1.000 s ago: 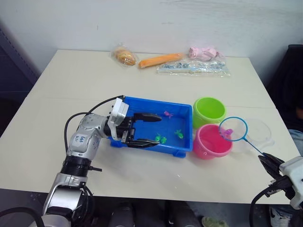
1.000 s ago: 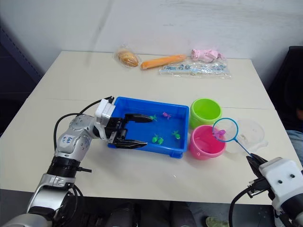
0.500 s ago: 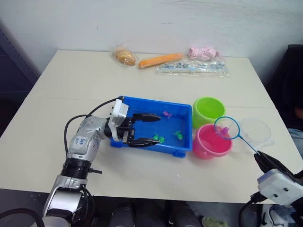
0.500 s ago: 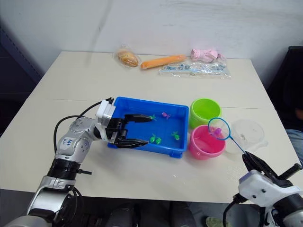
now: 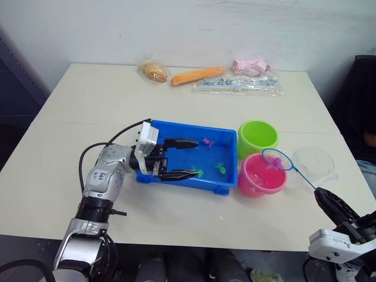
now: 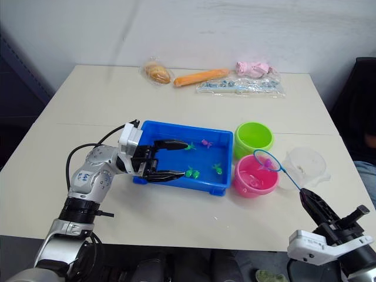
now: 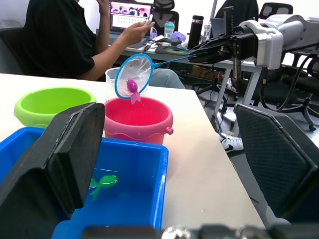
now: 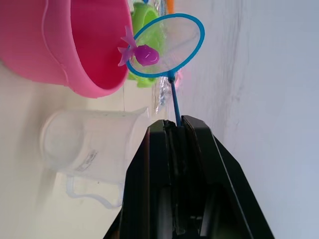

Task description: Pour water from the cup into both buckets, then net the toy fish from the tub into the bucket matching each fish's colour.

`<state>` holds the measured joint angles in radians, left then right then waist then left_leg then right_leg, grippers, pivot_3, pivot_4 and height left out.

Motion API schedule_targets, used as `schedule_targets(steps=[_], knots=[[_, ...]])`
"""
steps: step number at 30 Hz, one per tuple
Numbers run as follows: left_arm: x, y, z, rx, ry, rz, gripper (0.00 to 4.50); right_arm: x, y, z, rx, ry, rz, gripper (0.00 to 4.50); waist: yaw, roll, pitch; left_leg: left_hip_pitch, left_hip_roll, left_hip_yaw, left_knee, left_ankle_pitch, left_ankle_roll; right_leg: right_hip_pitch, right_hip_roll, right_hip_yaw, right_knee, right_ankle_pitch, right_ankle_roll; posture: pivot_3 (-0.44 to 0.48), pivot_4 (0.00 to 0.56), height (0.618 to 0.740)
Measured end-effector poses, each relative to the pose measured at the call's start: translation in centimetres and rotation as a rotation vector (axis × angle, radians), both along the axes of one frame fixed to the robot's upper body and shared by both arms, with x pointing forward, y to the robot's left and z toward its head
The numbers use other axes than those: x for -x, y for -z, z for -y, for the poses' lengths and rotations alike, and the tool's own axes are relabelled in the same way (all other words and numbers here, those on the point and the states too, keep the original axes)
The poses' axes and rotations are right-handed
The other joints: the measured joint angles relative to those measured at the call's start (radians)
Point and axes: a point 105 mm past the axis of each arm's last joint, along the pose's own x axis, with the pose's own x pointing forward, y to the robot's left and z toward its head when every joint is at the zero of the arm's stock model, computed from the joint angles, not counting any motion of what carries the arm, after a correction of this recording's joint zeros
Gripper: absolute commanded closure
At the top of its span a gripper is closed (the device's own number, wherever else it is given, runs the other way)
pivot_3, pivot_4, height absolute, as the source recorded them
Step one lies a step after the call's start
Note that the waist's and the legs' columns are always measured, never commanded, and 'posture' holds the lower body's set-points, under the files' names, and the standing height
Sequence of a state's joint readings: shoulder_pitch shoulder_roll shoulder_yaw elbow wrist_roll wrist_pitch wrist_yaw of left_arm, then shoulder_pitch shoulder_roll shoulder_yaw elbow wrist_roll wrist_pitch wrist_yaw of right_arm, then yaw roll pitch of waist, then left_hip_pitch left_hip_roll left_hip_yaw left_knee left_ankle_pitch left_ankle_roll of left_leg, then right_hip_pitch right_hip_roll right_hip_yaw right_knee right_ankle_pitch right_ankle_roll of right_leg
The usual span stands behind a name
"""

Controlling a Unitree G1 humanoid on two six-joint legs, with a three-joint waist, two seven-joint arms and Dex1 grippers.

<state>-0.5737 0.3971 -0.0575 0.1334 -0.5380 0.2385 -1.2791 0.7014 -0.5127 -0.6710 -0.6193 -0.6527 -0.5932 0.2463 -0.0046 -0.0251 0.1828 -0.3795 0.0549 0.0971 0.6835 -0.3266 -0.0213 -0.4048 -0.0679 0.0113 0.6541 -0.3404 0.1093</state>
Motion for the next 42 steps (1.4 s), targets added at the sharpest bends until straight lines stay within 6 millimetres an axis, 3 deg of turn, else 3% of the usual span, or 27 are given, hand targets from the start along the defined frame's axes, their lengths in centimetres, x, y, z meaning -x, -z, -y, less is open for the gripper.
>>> schedule_targets(steps=[4, 16, 21, 24, 27, 28, 32, 34, 39, 42], knots=[[0.0, 0.0, 0.1, 0.004, -0.003, 0.000, 0.04, 0.0, 0.3, -0.4, 0.079, -0.018, 0.038, 4.50, 0.000, 0.000, 0.000, 0.010, 0.000, 0.000, -0.001, -0.001, 0.000, 0.011, 0.000, -0.001, -0.002, -0.001, -0.002, 0.000, 0.150, 0.740], [-0.1, -0.1, 0.1, 0.007, -0.010, -0.001, 0.04, 0.0, 0.9, 0.9, 0.059, 0.047, 0.069, 4.50, -0.003, 0.000, 0.000, 0.011, 0.000, -0.001, -0.001, -0.001, 0.000, 0.012, 0.000, -0.001, -0.001, -0.001, -0.002, 0.000, 0.150, 0.740], [-0.3, 0.0, -0.5, 0.014, -0.041, -0.006, 0.04, -1.0, -0.1, 0.3, -0.187, 0.018, 0.072, 4.50, -0.011, 0.000, 0.000, 0.011, 0.001, -0.001, -0.001, -0.001, 0.000, 0.012, 0.000, 0.000, 0.000, -0.001, -0.002, 0.000, 0.150, 0.740], [-0.6, -0.1, -1.4, 0.010, -0.075, -0.003, 0.04, -1.9, -2.1, 0.1, -0.339, 0.001, 0.099, 4.50, -0.020, 0.000, 0.000, 0.011, 0.001, -0.002, -0.001, 0.000, 0.000, 0.013, -0.001, -0.001, 0.000, -0.001, -0.002, 0.000, 0.150, 0.740], [-0.8, 0.0, -2.8, -0.003, -0.123, -0.006, 0.04, -2.9, -3.8, -0.5, -0.578, -0.044, 0.071, 4.50, -0.026, 0.000, 0.000, 0.012, 0.004, -0.002, -0.001, -0.001, 0.000, 0.013, 0.000, -0.001, 0.000, -0.001, -0.002, 0.000, 0.150, 0.740], [-1.0, 0.0, -3.6, -0.007, -0.149, -0.010, 0.04, -3.3, -4.2, -1.3, -0.731, -0.091, 0.011, 4.50, -0.027, 0.000, 0.000, 0.012, 0.008, -0.002, -0.001, -0.001, 0.000, 0.013, 0.000, -0.001, 0.001, -0.001, -0.002, 0.000, 0.150, 0.740], [-1.6, 0.3, -7.1, -0.033, -0.264, -0.029, 0.04, -4.9, -6.2, -4.4, -1.017, -0.267, -0.178, 4.50, -0.030, 0.000, 0.000, 0.012, 0.009, -0.002, -0.001, -0.001, 0.001, 0.012, 0.000, -0.002, 0.002, -0.001, -0.002, 0.000, 0.150, 0.740], [-1.8, 0.4, -9.4, -0.045, -0.337, -0.038, 0.04, -6.1, -7.1, -6.0, -1.064, -0.321, -0.300, 4.50, -0.028, 0.000, 0.000, 0.012, 0.009, -0.002, -0.001, -0.003, 0.005, 0.012, -0.002, -0.003, 0.002, -0.001, -0.003, 0.000, 0.150, 0.740], [-1.7, 0.6, -14.1, -0.068, -0.497, -0.034, 0.04, -8.0, -5.9, -8.8, -1.045, -0.308, -0.579, 4.50, -0.020, 0.000, 0.000, 0.008, 0.008, -0.005, -0.002, -0.004, 0.007, 0.011, -0.009, -0.006, 0.000, -0.002, -0.005, 0.000, 0.150, 0.740], [-0.9, 1.7, -16.6, -0.104, -0.594, -0.055, 0.04, -8.9, -5.5, -11.8, -0.992, -0.374, -0.722, 4.50, -0.028, 0.000, 0.000, 0.008, 0.008, -0.002, -0.002, -0.006, 0.009, 0.010, -0.011, -0.007, -0.001, -0.002, -0.005, 0.000, 0.150, 0.740]])
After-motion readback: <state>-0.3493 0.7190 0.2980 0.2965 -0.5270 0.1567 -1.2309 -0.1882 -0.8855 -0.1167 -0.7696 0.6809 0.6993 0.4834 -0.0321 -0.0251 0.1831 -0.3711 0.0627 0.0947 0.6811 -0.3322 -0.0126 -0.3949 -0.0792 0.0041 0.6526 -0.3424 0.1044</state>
